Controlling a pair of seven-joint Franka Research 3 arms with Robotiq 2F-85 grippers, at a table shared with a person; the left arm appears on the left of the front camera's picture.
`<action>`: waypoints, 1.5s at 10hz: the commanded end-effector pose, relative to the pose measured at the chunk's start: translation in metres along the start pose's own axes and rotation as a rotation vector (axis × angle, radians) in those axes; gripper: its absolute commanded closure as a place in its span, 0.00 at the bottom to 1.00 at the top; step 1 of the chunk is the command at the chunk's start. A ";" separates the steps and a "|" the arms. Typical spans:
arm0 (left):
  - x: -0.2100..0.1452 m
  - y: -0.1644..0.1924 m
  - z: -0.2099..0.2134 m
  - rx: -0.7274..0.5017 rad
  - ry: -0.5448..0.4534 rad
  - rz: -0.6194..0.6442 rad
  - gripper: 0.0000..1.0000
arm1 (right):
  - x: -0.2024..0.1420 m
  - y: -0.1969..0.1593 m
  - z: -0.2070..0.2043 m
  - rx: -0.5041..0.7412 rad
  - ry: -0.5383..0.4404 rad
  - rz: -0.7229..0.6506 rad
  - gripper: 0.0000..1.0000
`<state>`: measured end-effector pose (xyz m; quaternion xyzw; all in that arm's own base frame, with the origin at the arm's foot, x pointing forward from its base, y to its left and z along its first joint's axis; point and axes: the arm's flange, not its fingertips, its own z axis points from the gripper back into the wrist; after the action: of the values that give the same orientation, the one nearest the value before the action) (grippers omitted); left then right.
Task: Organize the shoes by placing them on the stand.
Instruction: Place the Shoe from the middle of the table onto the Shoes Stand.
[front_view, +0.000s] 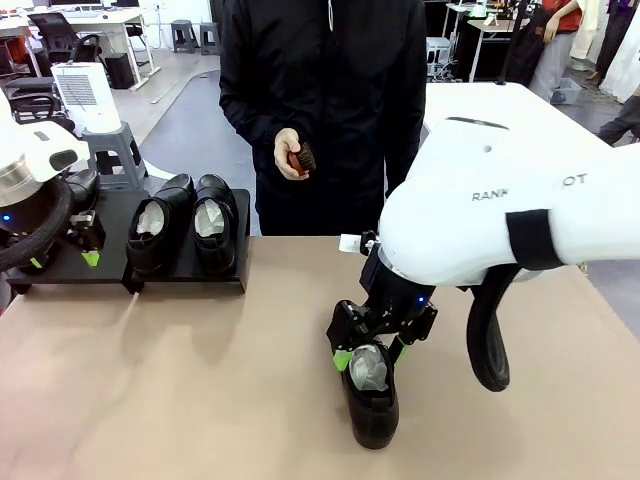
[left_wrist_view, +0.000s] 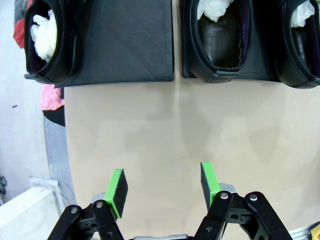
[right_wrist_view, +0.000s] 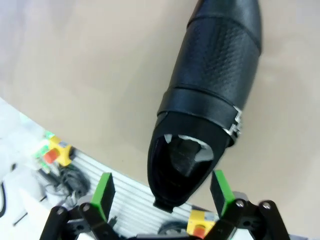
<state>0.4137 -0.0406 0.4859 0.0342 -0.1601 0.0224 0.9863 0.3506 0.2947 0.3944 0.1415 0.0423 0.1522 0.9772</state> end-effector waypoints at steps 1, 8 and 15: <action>-0.001 0.001 0.001 -0.007 0.004 0.003 0.23 | -0.034 -0.029 0.058 -0.074 -0.097 0.076 0.00; -0.056 -0.171 0.036 -0.175 0.039 0.211 0.23 | -0.049 -0.247 0.132 -0.026 -0.208 -0.342 0.00; -0.091 -0.263 0.034 -0.331 0.054 0.300 0.23 | -0.051 -0.220 0.142 -0.095 -0.214 -0.233 0.00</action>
<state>0.3245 -0.2851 0.4828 -0.1208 -0.1405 0.1293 0.9741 0.3832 0.0415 0.4690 0.1005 -0.0542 0.0237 0.9932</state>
